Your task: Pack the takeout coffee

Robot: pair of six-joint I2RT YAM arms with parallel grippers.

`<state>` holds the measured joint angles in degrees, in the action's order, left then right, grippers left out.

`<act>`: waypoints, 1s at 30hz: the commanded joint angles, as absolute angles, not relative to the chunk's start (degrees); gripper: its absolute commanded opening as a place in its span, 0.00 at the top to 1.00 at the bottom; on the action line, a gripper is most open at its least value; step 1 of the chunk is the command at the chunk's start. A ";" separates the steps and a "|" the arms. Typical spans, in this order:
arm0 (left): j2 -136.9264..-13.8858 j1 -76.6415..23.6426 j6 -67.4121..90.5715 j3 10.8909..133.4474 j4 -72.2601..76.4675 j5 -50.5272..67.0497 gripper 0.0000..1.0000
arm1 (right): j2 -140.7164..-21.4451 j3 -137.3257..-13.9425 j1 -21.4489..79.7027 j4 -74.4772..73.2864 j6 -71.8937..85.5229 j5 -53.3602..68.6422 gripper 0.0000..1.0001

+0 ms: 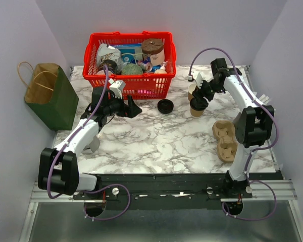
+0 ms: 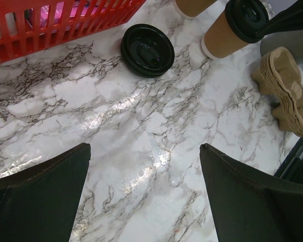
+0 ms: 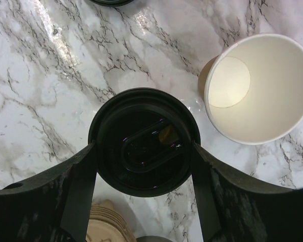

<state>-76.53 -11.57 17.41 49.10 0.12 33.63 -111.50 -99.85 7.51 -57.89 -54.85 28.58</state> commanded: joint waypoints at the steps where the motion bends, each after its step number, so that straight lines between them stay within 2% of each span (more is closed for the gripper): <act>1: -76.20 -11.16 17.05 49.92 0.70 34.89 0.03 | -112.59 -102.04 7.56 -56.08 -53.53 27.69 0.30; 15: -76.82 -11.07 17.05 50.19 0.88 35.25 0.03 | -111.97 -100.64 7.30 -54.23 -49.84 26.19 0.09; 21: -77.08 -11.25 17.93 50.89 0.97 36.04 0.03 | -105.06 -100.90 7.12 -55.20 -46.33 26.29 0.09; 24: -76.73 -11.16 18.45 50.71 1.67 36.12 0.03 | -100.56 -97.40 7.03 -54.76 -38.52 20.15 0.09; 26: -76.90 -11.25 19.16 51.15 1.93 35.95 0.03 | -94.42 -89.50 6.68 -53.97 -30.98 15.14 0.10; 30: -77.61 -11.25 20.65 52.47 2.72 35.59 0.03 | -80.62 -71.66 6.24 -54.31 -27.17 9.86 0.13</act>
<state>-76.90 -11.57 18.76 49.50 0.40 34.54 -90.80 -84.82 6.94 -52.27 -36.03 18.68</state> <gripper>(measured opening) 0.971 0.881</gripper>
